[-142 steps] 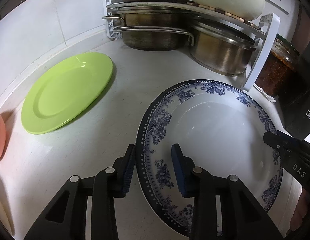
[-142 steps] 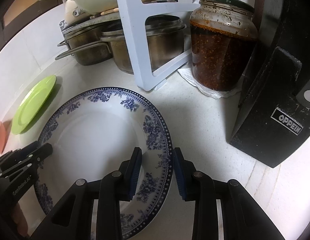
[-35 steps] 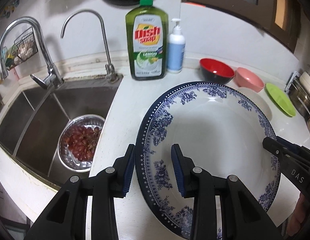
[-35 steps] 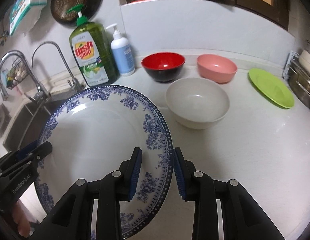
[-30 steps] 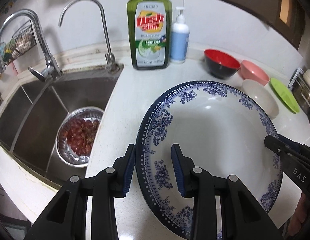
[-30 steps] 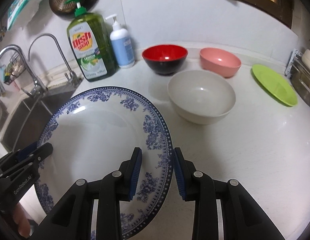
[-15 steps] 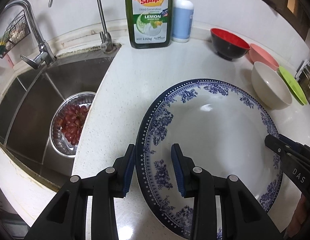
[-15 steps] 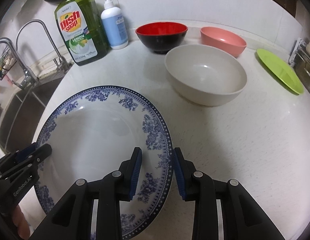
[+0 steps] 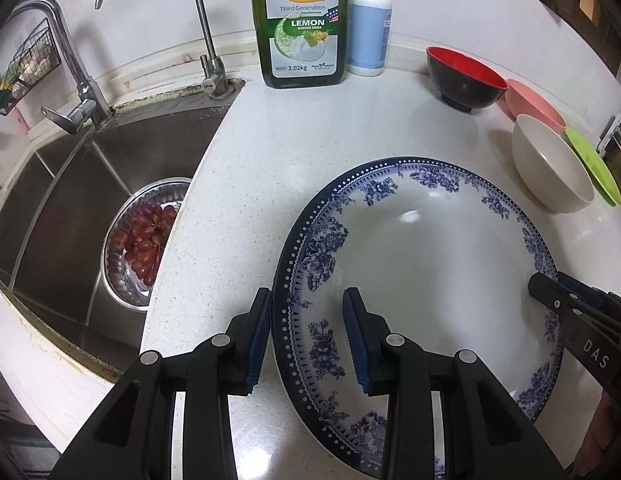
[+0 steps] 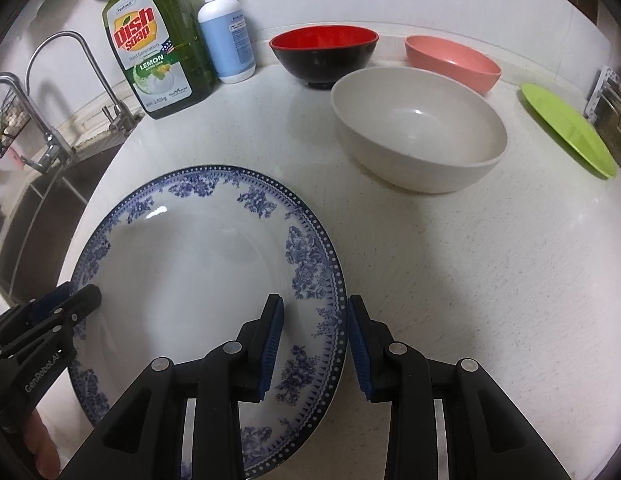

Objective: Organize plates and bowls
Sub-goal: 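Hold the second plate with both grippers above the first plate, then lower the blue-floral plate onto the first plate and open both grippers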

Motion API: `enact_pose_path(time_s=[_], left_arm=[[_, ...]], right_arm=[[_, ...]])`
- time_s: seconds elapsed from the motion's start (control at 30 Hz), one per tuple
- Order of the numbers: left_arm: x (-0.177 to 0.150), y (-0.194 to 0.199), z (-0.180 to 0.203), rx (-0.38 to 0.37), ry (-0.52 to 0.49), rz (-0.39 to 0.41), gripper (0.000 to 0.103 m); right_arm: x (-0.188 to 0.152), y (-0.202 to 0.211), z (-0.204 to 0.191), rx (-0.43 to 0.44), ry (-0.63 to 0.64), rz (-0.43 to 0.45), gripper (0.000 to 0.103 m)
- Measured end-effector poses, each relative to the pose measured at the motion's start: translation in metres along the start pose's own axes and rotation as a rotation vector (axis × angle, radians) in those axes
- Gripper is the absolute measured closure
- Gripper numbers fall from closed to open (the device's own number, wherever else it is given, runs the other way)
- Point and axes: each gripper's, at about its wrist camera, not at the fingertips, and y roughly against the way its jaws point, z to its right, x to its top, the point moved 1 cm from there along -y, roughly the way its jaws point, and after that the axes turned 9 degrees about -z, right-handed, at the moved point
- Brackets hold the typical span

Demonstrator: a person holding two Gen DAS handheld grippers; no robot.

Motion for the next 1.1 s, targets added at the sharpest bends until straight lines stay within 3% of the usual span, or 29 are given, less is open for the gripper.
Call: enact_pose_path(time_s=[0.2,0.33,0.53,0.77,0.97,1.1], left_arm=[[0.0,0.001,-0.002,0.001,0.011,0.005,0.066],[0.0,0.006,-0.002,0.023,0.014,0.027,0.053],[0.001,0.029,0.005,0.005,-0.003,0.077,0.036],[0.005,0.062,0.022,-0.025,-0.023,0.174,0.018],[0.01,0.089,0.049,-0.043,-0.06,0.254,0.006],[0.014,0.105,0.072,-0.053,-0.086,0.302,0.006]], right_arm=[[-0.001,-0.001,0.0,0.0,0.012,0.005,0.069],[-0.001,0.001,0.003,-0.005,0.003,0.02,0.057],[-0.003,0.016,0.008,0.026,-0.004,0.056,0.056],[-0.004,0.045,0.025,0.029,-0.024,0.125,0.044],[-0.006,0.076,0.05,0.007,-0.045,0.198,0.036],[-0.005,0.092,0.07,-0.005,-0.062,0.232,0.035]])
